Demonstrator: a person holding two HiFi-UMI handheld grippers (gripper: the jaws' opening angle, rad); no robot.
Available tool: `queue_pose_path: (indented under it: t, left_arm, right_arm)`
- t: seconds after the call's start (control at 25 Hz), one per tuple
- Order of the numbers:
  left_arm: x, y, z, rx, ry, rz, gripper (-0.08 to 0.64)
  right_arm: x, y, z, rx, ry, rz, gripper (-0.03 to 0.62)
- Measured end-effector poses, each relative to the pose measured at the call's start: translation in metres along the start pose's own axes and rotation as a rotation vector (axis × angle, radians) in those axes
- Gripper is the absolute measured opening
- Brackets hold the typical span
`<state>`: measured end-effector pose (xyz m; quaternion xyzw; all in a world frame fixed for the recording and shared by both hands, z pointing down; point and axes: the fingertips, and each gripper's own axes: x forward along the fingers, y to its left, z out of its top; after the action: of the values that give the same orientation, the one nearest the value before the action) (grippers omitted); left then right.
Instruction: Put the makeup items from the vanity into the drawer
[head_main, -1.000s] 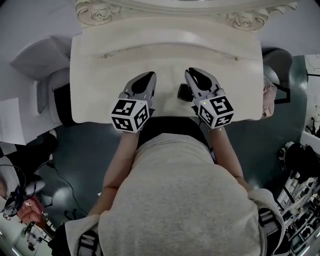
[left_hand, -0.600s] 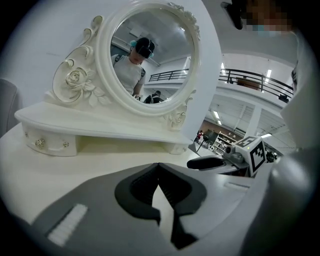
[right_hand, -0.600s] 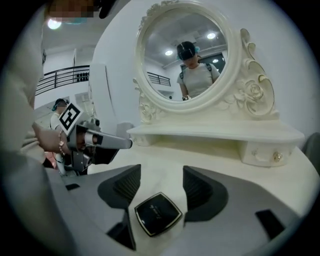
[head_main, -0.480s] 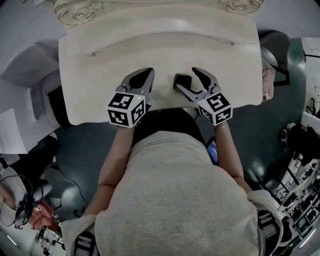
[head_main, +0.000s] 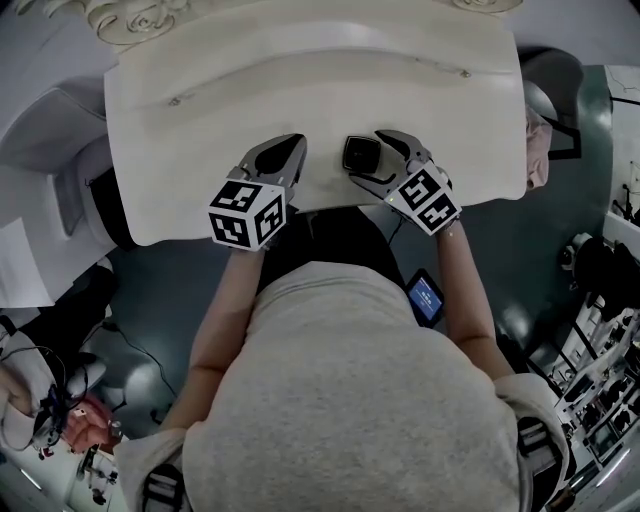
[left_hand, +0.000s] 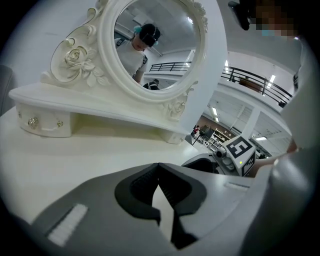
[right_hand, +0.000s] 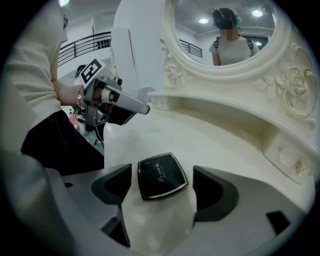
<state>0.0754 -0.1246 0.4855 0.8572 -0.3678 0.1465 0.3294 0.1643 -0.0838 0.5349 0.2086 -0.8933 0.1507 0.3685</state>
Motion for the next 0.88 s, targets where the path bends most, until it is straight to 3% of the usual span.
queue_pose_path:
  t: [0.28, 0.52, 0.88]
  left_arm:
    - [-0.001, 0.005, -0.003, -0.018, 0.002, 0.008, 0.009]
    - [-0.001, 0.007, -0.003, -0.028, -0.002, 0.014, 0.009]
    - [-0.003, 0.013, 0.004, -0.034, -0.031, 0.043, 0.009]
  right_arm:
    - [0.016, 0.000, -0.007, -0.101, 0.077, 0.022, 0.345]
    - [0.014, -0.001, -0.005, -0.133, 0.052, -0.004, 0.344]
    - [0.014, -0.005, 0.001, -0.049, -0.003, -0.048, 0.344]
